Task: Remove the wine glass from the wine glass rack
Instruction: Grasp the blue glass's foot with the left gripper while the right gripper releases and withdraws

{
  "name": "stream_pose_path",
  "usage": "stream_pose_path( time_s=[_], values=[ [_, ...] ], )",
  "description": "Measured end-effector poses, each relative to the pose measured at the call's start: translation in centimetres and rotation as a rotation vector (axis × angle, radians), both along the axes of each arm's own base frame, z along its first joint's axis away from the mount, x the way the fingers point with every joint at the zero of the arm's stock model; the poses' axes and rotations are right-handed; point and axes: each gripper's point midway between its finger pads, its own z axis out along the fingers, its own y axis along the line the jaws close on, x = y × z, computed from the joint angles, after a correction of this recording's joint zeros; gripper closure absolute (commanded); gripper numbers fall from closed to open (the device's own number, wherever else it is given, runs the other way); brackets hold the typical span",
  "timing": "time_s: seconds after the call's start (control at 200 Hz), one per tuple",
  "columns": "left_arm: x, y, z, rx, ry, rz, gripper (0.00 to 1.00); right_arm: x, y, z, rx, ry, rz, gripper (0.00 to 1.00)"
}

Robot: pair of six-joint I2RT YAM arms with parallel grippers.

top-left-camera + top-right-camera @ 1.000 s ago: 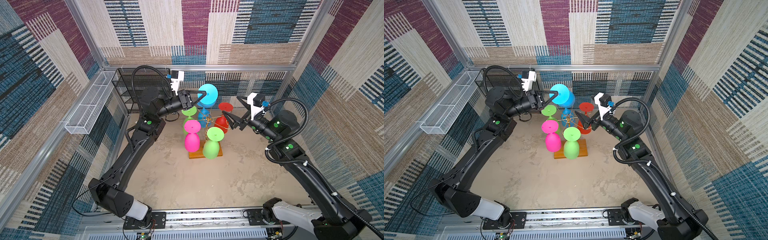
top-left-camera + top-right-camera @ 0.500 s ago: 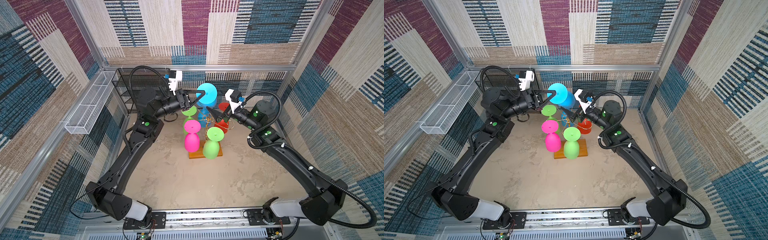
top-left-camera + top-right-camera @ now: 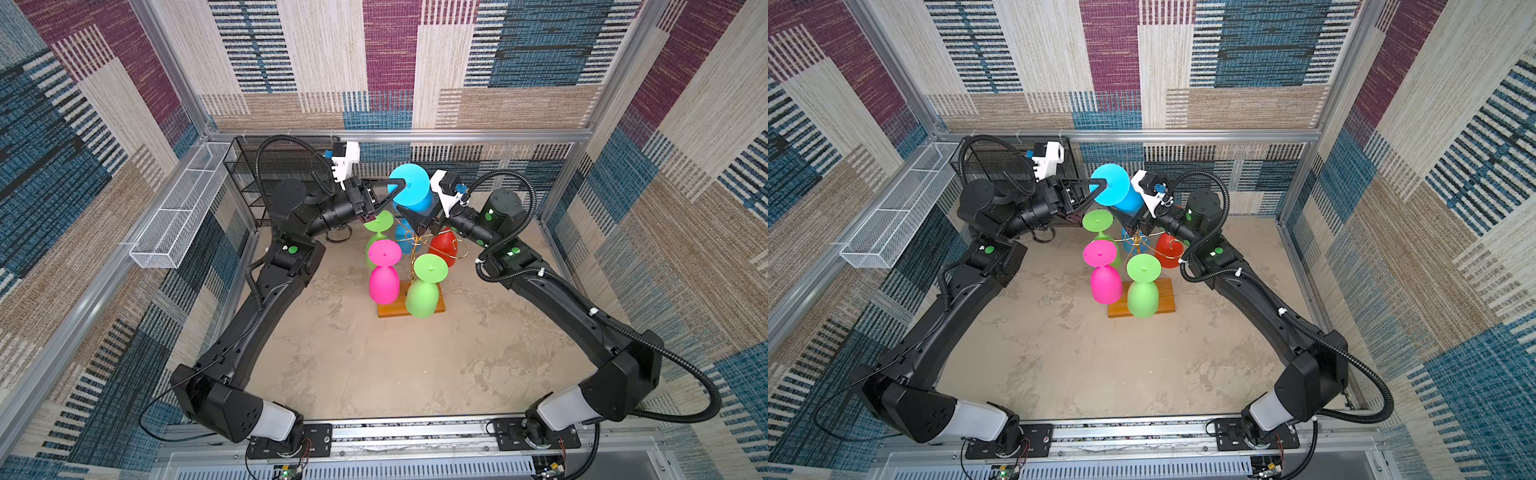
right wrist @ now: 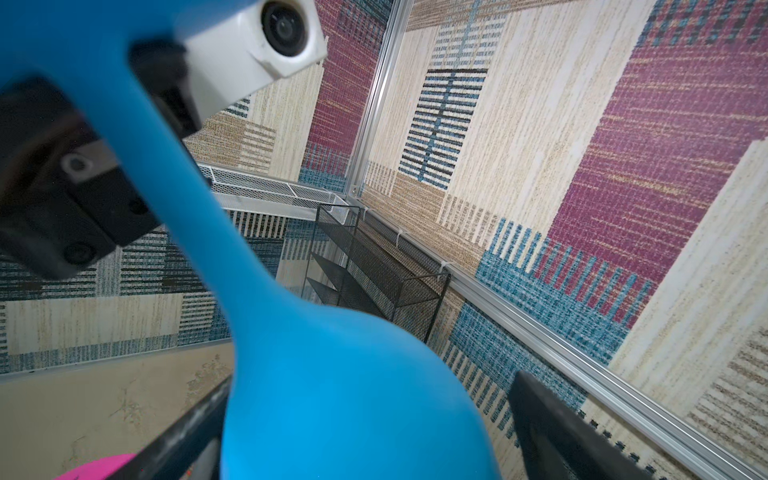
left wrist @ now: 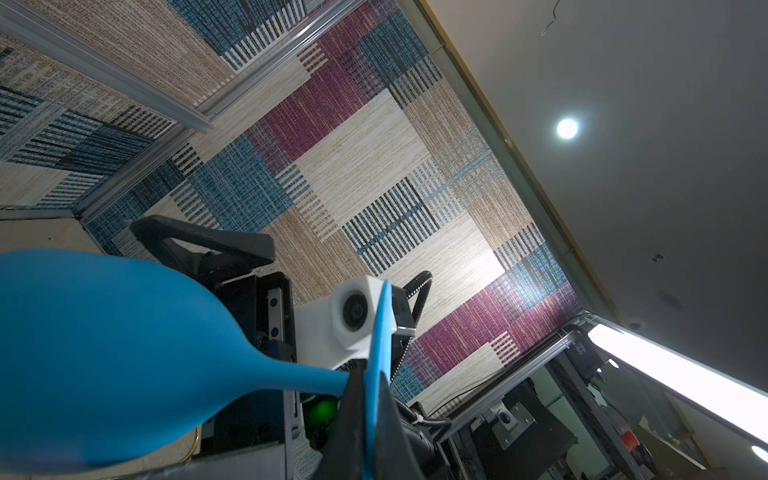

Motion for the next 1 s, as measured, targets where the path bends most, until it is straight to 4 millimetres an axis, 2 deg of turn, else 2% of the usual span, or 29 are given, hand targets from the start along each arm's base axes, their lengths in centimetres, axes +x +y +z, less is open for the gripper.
stream_pose_path(
  time_s=[0.25,0.566,0.621,0.676,0.746,0.866,0.997],
  values=[
    [0.6,0.5,0.0,-0.039,0.018,-0.008,1.00,0.8,0.3,-0.2,0.002,0.015,-0.034,0.14],
    [1.0,0.9,0.4,-0.066,0.021,-0.003,1.00,0.8,0.4,-0.1,-0.024,0.025,-0.050,0.31],
    [1.1,0.9,0.3,-0.068,0.028,-0.004,0.89,0.8,0.4,-0.2,-0.029,0.033,-0.050,0.32],
    [1.2,0.9,0.3,-0.068,0.029,-0.003,0.69,0.8,0.4,-0.2,-0.031,0.038,-0.051,0.32],
    [1.0,0.9,0.3,-0.069,0.012,-0.010,0.55,1.1,0.1,-0.2,-0.022,0.068,-0.071,0.34],
    [0.9,1.3,0.3,-0.080,-0.021,0.007,0.43,1.5,-0.6,0.5,-0.007,0.106,-0.113,0.36],
    [0.7,2.1,0.1,-0.079,-0.060,0.050,0.41,1.5,-1.2,1.6,-0.002,0.133,-0.142,0.37]
  ],
)
